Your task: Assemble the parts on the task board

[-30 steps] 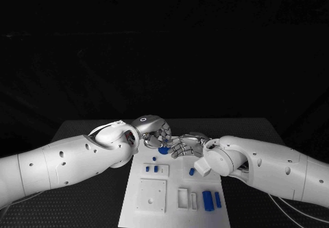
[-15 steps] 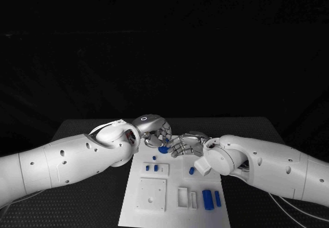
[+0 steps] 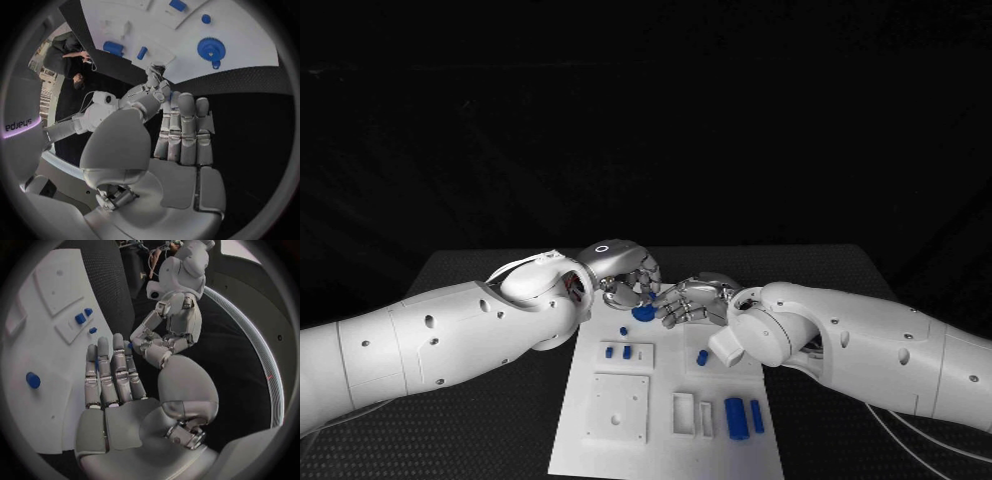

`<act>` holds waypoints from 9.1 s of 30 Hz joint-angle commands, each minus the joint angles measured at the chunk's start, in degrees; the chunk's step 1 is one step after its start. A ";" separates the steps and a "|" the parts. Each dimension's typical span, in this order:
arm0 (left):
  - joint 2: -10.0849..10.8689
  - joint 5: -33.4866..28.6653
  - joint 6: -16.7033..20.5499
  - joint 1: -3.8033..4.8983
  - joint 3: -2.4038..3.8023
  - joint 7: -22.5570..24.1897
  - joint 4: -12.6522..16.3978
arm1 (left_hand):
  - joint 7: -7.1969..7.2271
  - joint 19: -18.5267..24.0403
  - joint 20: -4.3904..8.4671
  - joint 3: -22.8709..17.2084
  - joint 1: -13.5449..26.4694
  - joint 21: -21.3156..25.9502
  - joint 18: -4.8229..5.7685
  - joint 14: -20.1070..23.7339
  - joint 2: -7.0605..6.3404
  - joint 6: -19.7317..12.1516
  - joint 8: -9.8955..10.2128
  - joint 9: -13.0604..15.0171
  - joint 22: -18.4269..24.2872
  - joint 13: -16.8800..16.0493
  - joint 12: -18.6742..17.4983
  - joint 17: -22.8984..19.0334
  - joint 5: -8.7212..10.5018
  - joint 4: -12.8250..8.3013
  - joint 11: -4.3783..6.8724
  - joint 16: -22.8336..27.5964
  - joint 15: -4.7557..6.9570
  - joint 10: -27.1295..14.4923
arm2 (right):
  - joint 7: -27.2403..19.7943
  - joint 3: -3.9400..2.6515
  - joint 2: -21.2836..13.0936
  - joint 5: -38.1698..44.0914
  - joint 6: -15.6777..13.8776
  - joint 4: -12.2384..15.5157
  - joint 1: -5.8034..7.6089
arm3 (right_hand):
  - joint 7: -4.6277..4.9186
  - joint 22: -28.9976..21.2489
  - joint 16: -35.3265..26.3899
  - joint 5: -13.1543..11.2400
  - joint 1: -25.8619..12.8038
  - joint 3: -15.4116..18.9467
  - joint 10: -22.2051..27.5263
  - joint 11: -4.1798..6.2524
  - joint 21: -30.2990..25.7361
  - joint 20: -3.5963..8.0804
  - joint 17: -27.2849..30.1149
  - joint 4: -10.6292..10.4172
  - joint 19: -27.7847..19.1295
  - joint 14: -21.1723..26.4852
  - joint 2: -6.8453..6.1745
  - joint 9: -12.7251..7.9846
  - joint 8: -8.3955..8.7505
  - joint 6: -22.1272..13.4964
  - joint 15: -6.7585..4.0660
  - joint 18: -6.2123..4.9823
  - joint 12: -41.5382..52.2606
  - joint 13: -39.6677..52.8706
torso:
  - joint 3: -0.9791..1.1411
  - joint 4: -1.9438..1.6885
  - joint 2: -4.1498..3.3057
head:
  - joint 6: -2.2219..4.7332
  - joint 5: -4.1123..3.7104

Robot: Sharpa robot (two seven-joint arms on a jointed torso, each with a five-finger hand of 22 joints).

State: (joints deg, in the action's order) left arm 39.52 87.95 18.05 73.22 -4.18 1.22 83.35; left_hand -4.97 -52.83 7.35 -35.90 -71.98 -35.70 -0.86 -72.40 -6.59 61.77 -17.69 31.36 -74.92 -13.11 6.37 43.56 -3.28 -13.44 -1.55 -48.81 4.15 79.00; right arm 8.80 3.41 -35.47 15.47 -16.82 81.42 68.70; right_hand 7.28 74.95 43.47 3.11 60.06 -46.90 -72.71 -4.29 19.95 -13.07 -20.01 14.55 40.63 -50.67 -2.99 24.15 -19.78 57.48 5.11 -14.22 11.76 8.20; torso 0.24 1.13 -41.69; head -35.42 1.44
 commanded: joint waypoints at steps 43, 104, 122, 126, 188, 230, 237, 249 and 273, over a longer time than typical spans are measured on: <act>2.05 -61.11 -18.59 1.95 -0.08 0.08 -8.25 | -4.04 4.92 -5.05 4.62 8.32 10.76 -1.99 12.51 -0.53 -9.93 2.58 -1.49 3.97 4.67 -2.43 -9.85 0.47 5.19 -6.02 19.56 -7.49 -11.83 | -6.70 0.02 -1.45 16.77 7.87 0.08 -0.04 | -0.33 1.05 0.48 -0.36 -0.01 1.28 -0.59 0.24 -0.13 0.30 -0.62 1.74 0.59 -0.35 1.42 1.43 -1.06 -0.02 -0.08 -0.77 0.27 0.61 | 0.05 -0.01 -0.04 | 0.26 -0.30; 0.71 -63.41 -25.00 1.86 -1.44 -4.84 -7.16 | -2.59 -1.95 -2.35 6.80 9.81 12.72 -1.46 4.20 -0.56 -6.69 1.12 -1.99 4.96 7.36 -2.49 -6.46 0.45 0.58 -4.44 20.58 -4.50 -6.76 | -6.92 -0.01 -1.47 19.05 7.17 1.06 -0.04 | -0.38 1.06 0.54 -0.35 0.23 1.53 -0.79 0.34 -0.20 0.37 -0.89 2.03 0.70 -0.48 1.52 1.90 -1.32 -0.11 -0.07 -0.78 0.28 0.84 | -0.04 0.03 0.00 | -1.08 -0.57; 0.52 -59.90 -26.24 1.86 -1.59 -5.09 -6.70 | -2.31 -1.97 -2.02 5.56 6.53 13.32 -0.92 3.32 0.18 -5.85 0.73 -2.13 4.48 7.76 -2.06 -5.02 0.43 -2.27 -3.92 20.69 -4.08 -5.27 | -6.82 -0.01 -1.41 19.00 7.00 1.06 -0.04 | -0.40 1.06 0.56 -0.35 0.29 1.52 -0.85 0.36 -0.21 0.39 -0.96 2.03 0.75 -0.52 1.48 2.00 -1.38 -0.12 -0.09 -0.77 0.29 0.90 | 0.02 0.06 0.02 | -1.34 -0.55; 0.43 -59.90 -26.04 1.86 -1.62 -4.91 -6.68 | -2.23 -1.93 -1.97 5.45 6.18 13.46 -0.80 3.16 0.34 -5.68 0.65 -2.14 4.42 7.80 -2.04 -4.75 0.44 -2.59 -3.83 20.67 -4.01 -5.03 | -6.79 -0.01 -1.39 19.00 7.10 1.11 -0.04 | -0.40 1.06 0.57 -0.35 0.31 1.53 -0.88 0.37 -0.21 0.39 -0.98 2.02 0.78 -0.54 1.47 2.04 -1.39 -0.12 -0.10 -0.77 0.30 0.92 | 0.00 0.06 0.01 | -1.33 -0.59; 0.00 -62.90 -22.20 1.88 -1.83 -4.24 -7.10 | -1.12 -1.37 -0.96 2.16 2.83 15.40 0.54 1.02 2.78 -2.60 -0.85 -2.18 2.89 8.05 -1.31 -1.20 0.43 -2.74 -1.89 20.69 -2.95 -0.75 | -6.33 -0.01 -0.99 19.23 7.21 1.07 -0.02 | -0.44 1.06 0.56 -0.35 0.46 1.50 -0.98 0.43 -0.24 0.43 -1.15 2.03 0.88 -0.60 1.34 2.32 -1.53 -0.15 -0.17 -0.77 0.28 1.08 | 0.00 0.05 0.01 | -1.78 -0.49; 0.01 -61.78 -20.58 1.86 -1.96 -4.24 -7.29 | -0.60 -2.49 -0.42 1.21 2.91 15.41 0.86 -0.03 3.44 -1.19 -1.40 -1.94 2.14 7.80 -1.12 0.28 0.30 -2.71 -1.37 19.98 -2.22 1.07 | -6.16 0.00 -1.30 15.94 6.69 0.62 0.04 | 2.82 1.14 -3.54 7.26 -0.40 11.12 6.34 -3.18 -3.90 -0.44 -0.41 2.10 -6.12 5.68 -2.92 0.27 3.10 -6.88 3.61 0.85 -4.02 -0.40 | -0.01 0.02 0.02 | -1.94 -0.42; 0.13 -61.44 -19.82 1.85 -1.96 -4.14 -7.39 | -0.59 -2.55 -0.41 1.15 2.96 15.42 0.86 -0.07 3.47 -1.16 -1.41 -1.92 2.11 7.78 -1.12 0.35 0.29 -2.70 -1.37 19.96 -2.20 1.15 | -6.33 0.00 -1.77 15.87 6.95 0.68 0.04 | 3.57 1.13 -4.48 8.20 -0.28 13.81 8.28 -4.07 -4.74 -0.67 0.37 2.11 -7.99 7.49 -3.94 -0.61 3.94 -8.53 4.49 1.26 -4.83 -1.43 | -0.02 0.00 0.00 | -1.89 -0.39; 1.18 -47.79 -15.68 1.79 -1.95 -0.72 -5.45 | -0.57 -2.61 -0.39 1.08 2.98 15.43 0.86 -0.11 3.46 -1.13 -1.41 -1.90 2.06 7.77 -1.13 0.43 0.28 -2.73 -1.36 19.95 -2.17 1.23 | -8.95 -0.32 -3.54 11.13 3.99 -3.64 0.08 | 4.07 1.17 -4.60 13.91 -4.14 20.26 9.50 -4.56 -5.36 -0.89 1.15 1.74 -9.29 8.93 -4.92 -1.41 4.09 -9.69 5.13 1.45 -4.80 -2.55 | -0.09 0.02 0.02 | -1.86 -0.37; 7.04 7.80 -3.70 1.60 -9.47 7.08 9.63 | -0.22 -2.94 -0.21 0.13 1.95 15.42 0.86 -0.37 1.90 -0.34 -1.60 -1.68 1.15 7.66 -1.36 1.11 0.33 -2.87 -1.12 20.04 -2.04 1.93 | -14.01 -1.74 -2.93 14.48 2.39 -16.70 3.36 | 3.69 1.15 -4.10 17.73 -3.99 20.72 9.04 -4.28 -5.30 -0.96 1.47 1.74 -8.80 8.57 -4.02 -1.68 3.47 -9.02 4.89 1.12 -4.06 -2.94 | -0.02 -0.15 0.01 | -3.27 -0.55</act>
State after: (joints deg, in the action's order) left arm 46.56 86.04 11.61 74.69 -13.79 6.65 92.52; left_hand -5.04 -55.40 7.05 -35.50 -69.34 -20.62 -0.83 -72.39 -4.69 61.02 -18.91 29.69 -73.73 -5.34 5.04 44.61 -2.94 -16.26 -2.56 -28.65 1.94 80.47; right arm -3.40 1.70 -38.52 28.76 -14.47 64.85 72.01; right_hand 11.33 74.91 38.99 20.64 55.90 -26.01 -63.47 -8.80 14.84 -13.91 -18.59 16.12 31.59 -42.12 -7.15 22.57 -15.92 48.28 10.16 -13.31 7.31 5.35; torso 0.23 0.99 -41.67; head -38.44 0.85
